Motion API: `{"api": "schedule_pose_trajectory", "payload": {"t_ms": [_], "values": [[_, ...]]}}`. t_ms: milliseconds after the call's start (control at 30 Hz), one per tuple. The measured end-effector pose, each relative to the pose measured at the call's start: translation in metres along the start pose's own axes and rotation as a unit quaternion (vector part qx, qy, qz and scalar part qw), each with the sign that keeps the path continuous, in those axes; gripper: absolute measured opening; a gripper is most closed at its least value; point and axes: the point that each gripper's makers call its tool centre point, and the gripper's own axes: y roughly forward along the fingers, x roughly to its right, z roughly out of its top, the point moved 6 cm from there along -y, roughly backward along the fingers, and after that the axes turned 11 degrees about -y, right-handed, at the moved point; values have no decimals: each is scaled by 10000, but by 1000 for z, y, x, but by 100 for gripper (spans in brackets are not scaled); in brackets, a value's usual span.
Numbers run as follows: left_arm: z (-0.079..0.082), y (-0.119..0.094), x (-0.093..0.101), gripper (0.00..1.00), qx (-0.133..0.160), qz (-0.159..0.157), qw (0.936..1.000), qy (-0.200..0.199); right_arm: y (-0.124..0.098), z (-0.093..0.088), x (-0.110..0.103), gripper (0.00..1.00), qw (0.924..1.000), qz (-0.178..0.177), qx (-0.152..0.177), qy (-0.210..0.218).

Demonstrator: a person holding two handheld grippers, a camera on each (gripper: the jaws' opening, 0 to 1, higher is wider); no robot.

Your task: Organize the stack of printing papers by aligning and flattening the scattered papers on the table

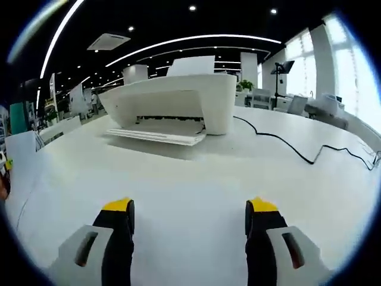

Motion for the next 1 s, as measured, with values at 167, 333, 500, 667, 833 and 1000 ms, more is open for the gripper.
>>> {"api": "schedule_pose_trajectory", "payload": {"t_ms": [167,333,500,667,833,1000], "values": [[0,0,0,7,6,-6,10000,-8,0,-3,0,72,10000,-45,-39,15],[0,1,0,7,10,-14,10000,-18,0,-9,-3,69,9997,-77,-168,-183],[0,1,1,7,16,-19,10000,-24,-1,-10,-9,69,9997,-91,-160,-172],[0,1,1,7,23,-26,10000,-30,-1,-11,-9,69,9998,-97,-102,-164],[0,0,2,7,24,-28,10000,-26,1,-11,-6,66,9998,-105,-79,-144],[0,0,2,7,21,-22,10000,-17,2,-11,-4,64,9998,-125,-92,-123]]}}
